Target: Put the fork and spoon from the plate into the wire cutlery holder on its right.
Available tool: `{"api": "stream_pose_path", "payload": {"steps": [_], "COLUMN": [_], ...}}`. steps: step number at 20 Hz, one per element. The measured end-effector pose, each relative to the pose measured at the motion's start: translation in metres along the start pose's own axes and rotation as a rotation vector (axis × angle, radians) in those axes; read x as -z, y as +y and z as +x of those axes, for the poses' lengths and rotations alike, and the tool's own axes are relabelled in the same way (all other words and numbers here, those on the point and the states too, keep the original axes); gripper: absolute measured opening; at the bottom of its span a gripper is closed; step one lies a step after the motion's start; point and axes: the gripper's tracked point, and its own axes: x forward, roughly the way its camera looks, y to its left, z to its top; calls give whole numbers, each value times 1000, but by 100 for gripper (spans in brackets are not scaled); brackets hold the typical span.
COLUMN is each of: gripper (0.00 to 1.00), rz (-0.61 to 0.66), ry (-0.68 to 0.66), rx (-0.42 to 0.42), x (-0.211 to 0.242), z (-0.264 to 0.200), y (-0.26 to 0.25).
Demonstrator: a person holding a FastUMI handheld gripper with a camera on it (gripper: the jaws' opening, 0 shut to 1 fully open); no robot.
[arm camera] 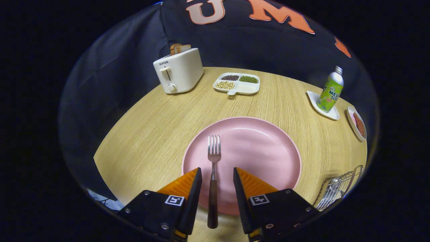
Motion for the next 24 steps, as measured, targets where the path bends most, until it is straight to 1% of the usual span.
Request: {"api": "stream_pose_path", "payload": {"steps": [1,3,4,6,7,9,12,16,24], "gripper": [49,40,39,28,11,5,5,5,5], "rz": [2,16,19,28,35,58,90,141,186], "ry": [15,37,43,52,54,59,50,46,67], "rx": [-1,-7,-2,16,13,6,9,17,82], "x": [4,10,11,11,12,10,1,-10,-16], "z": [3,7,9,7,11,5,-7,-34,-101], "y": [2,5,5,1,3,2,-4,-21,-72]}}
